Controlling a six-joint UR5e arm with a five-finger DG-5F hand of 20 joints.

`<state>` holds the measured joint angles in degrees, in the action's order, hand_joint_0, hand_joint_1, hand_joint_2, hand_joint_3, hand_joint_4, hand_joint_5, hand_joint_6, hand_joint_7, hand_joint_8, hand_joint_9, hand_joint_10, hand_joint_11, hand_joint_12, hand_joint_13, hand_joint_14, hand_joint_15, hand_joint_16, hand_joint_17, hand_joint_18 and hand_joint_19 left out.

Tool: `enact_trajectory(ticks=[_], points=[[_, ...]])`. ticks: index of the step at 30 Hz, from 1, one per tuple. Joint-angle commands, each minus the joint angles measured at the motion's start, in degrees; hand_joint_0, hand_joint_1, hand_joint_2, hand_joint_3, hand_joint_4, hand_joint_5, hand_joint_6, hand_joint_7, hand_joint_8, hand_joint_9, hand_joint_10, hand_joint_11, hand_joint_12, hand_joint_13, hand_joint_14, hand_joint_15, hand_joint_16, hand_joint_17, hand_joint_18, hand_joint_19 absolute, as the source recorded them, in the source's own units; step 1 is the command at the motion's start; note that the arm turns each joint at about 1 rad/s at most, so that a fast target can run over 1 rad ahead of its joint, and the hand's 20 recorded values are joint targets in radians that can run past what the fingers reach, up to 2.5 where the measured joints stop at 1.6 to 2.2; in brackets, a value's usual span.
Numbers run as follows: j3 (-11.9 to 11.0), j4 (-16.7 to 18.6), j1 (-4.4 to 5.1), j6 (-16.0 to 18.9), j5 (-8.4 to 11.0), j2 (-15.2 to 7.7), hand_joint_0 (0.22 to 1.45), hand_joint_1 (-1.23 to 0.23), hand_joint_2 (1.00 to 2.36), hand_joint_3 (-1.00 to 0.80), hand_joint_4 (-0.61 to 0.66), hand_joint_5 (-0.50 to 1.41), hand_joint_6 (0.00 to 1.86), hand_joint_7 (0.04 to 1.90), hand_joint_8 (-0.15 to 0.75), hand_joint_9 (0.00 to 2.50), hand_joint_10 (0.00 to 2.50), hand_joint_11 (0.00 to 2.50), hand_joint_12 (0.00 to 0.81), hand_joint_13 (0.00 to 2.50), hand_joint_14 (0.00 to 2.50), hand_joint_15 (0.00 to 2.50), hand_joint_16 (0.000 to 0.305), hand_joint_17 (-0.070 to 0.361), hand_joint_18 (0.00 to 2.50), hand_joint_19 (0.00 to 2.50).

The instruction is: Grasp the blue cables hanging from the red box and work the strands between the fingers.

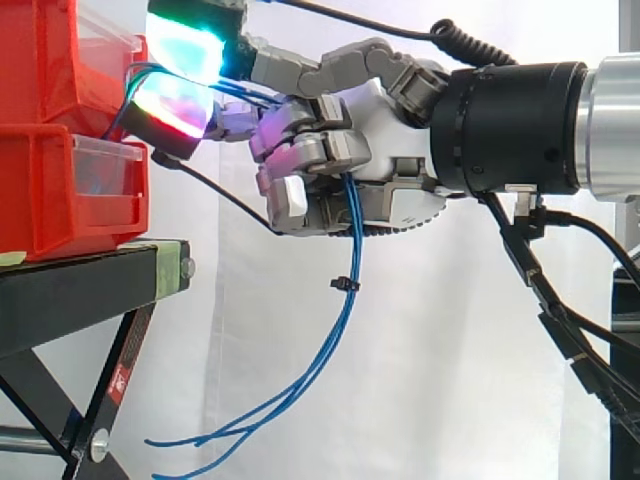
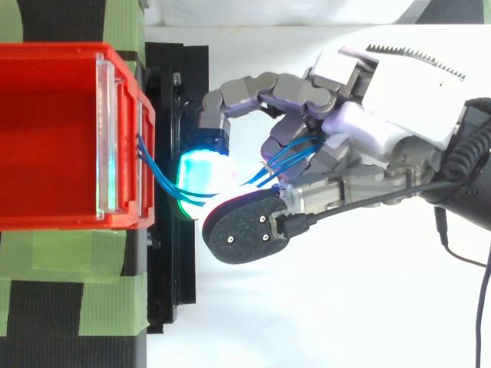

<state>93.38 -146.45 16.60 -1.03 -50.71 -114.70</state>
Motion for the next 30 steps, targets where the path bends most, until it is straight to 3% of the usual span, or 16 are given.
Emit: enact_trajectory(ticks=[1, 7, 17, 25, 30], points=[[0.0, -0.1, 0.01, -0.4, 0.00, 0.0, 0.82, -0.55, 1.01, -0.69, 0.22, 0.10, 0.68, 1.20, 0.499, 1.88, 2.50, 2.50, 0.704, 2.08, 2.50, 1.74, 0.286, 0.215, 2.50, 0.73], [-0.1, -0.1, 0.01, -0.7, -0.09, 0.0, 0.82, -0.59, 1.01, -0.66, 0.22, 0.09, 0.68, 1.20, 0.499, 1.88, 2.50, 2.50, 0.704, 2.08, 2.50, 1.74, 0.286, 0.215, 2.50, 0.73], [0.0, -0.2, -0.25, -3.4, -0.09, 0.0, 0.74, -0.59, 1.00, -0.84, 0.24, 0.09, 0.71, 1.18, 0.499, 1.88, 2.50, 2.50, 0.704, 2.08, 2.50, 1.74, 0.286, 0.215, 2.50, 0.73], [-0.1, -0.7, -0.52, -4.5, -0.09, 0.0, 0.86, -0.67, 1.01, -0.50, 0.22, 0.03, 0.80, 1.14, 0.499, 1.88, 2.50, 2.50, 0.704, 2.08, 2.50, 1.74, 0.286, 0.215, 2.50, 0.73], [0.0, -0.7, -0.60, -4.5, -0.09, 0.0, 0.83, -0.69, 1.01, -0.74, 0.23, -0.04, 0.91, 1.09, 0.499, 1.88, 2.50, 2.50, 0.704, 2.08, 2.50, 1.74, 0.286, 0.215, 2.50, 0.73]])
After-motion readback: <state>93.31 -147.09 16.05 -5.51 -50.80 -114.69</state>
